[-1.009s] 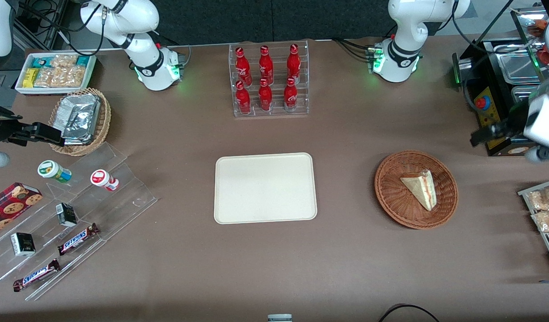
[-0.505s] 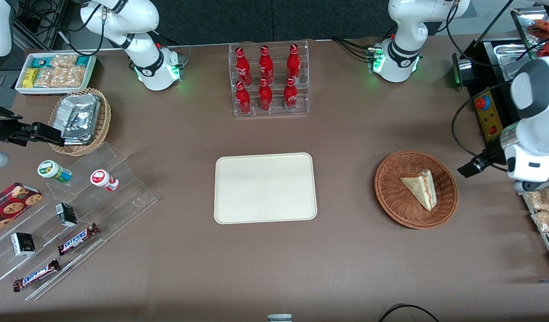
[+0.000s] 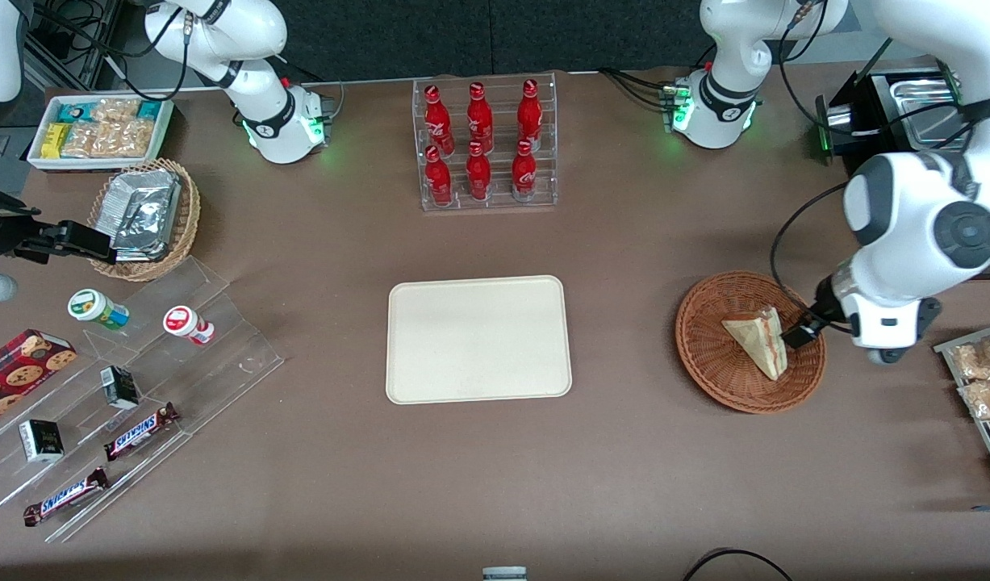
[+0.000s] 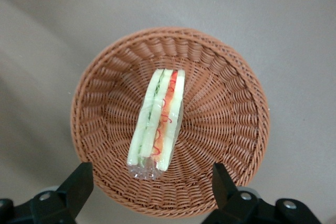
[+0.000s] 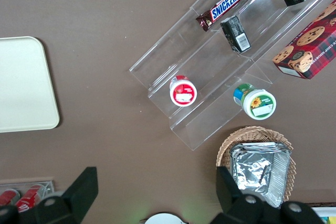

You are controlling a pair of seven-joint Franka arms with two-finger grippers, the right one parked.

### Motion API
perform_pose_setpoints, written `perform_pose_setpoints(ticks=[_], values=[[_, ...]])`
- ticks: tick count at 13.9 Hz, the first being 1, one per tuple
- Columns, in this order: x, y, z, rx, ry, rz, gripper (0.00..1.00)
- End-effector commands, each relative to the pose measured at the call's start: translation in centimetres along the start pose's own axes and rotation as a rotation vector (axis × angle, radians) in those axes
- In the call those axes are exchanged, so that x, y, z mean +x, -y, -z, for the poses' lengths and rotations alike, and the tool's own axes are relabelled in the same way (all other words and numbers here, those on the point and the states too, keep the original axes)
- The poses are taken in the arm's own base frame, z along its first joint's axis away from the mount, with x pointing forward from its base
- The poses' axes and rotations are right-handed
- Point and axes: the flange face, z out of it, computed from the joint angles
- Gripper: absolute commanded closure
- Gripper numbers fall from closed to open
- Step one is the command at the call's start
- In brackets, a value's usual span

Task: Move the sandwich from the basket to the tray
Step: 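Lower the left gripper onto the wrapped sandwich and close on it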

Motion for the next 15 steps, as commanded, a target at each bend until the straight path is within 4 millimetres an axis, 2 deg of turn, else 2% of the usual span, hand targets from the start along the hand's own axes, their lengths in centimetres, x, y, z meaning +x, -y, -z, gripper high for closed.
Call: perform_pose_setpoints(ticks=[1,4,8,13,14,15], values=[[-0.7,0.4,-1.4,-0.03,-0.028,0.017,0.0],[-0.8,0.5,-3.3,-0.022,-0.028,0.012,0.0],[-1.7,1.6,-7.3,-0.045,-0.055,0.002,0.0],[-1.8,1.6,-10.0,-0.038,-0.048,0.004,0.0],[-1.9,1.5,-10.1,-0.036,-0.046,0.003,0.03],[-1.8,1.7,-10.2,-0.032,-0.042,0.009,0.36]])
